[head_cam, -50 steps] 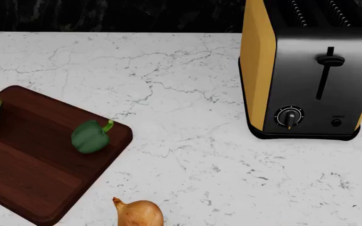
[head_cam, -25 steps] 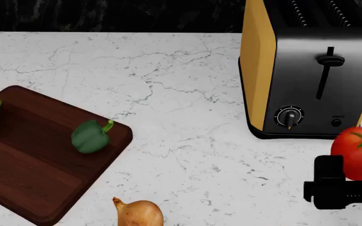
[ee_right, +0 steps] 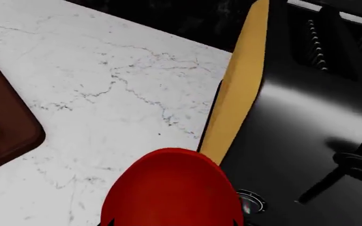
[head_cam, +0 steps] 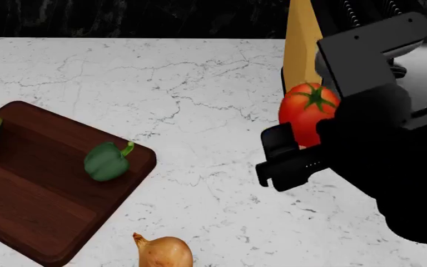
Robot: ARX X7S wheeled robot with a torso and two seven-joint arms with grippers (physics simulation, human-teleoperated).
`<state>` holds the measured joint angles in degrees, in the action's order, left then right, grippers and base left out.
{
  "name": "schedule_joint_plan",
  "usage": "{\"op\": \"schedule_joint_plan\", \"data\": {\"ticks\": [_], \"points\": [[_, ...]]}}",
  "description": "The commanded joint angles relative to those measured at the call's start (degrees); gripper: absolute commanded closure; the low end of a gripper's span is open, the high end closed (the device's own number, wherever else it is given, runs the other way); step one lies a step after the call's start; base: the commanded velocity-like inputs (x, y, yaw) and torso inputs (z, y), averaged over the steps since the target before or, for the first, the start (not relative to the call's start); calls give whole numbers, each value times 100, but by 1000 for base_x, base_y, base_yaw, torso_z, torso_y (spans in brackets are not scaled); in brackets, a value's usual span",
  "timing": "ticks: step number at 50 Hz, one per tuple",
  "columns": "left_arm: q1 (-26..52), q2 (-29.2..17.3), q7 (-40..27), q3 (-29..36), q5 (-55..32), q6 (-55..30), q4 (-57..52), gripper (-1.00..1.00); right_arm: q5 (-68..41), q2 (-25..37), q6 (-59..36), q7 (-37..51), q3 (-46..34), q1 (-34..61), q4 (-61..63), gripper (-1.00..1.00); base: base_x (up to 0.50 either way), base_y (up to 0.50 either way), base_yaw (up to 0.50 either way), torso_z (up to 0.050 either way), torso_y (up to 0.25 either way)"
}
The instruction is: Place the avocado, onion, tomato and bell pepper on the cutting board.
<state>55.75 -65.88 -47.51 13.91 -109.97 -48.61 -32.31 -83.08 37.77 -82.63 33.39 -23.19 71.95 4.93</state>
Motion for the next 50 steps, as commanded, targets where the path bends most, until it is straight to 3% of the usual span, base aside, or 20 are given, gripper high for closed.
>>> {"op": "schedule_joint_plan", "data": {"ticks": [1,18,34,50], "points": [[-94,-55,225,-292,-27,23,39,-100,624,-748,124,-840,-633,683,-279,100,0,0,0,0,0],[175,-391,103,-385,-26,-115,273,-100,1624,-1443,977,-2276,-1658,1018,-921,100,0,0,0,0,0],[-500,-784,224,-827,22,157,160,-100,2429,-2316,1975,-3528,-2479,1144,-1959,100,0,0,0,0,0],[-1391,-1092,400,-1487,31,432,-4,-100,3294,-3485,3248,-4927,-3180,1494,-4070,100,0,0,0,0,0]]}}
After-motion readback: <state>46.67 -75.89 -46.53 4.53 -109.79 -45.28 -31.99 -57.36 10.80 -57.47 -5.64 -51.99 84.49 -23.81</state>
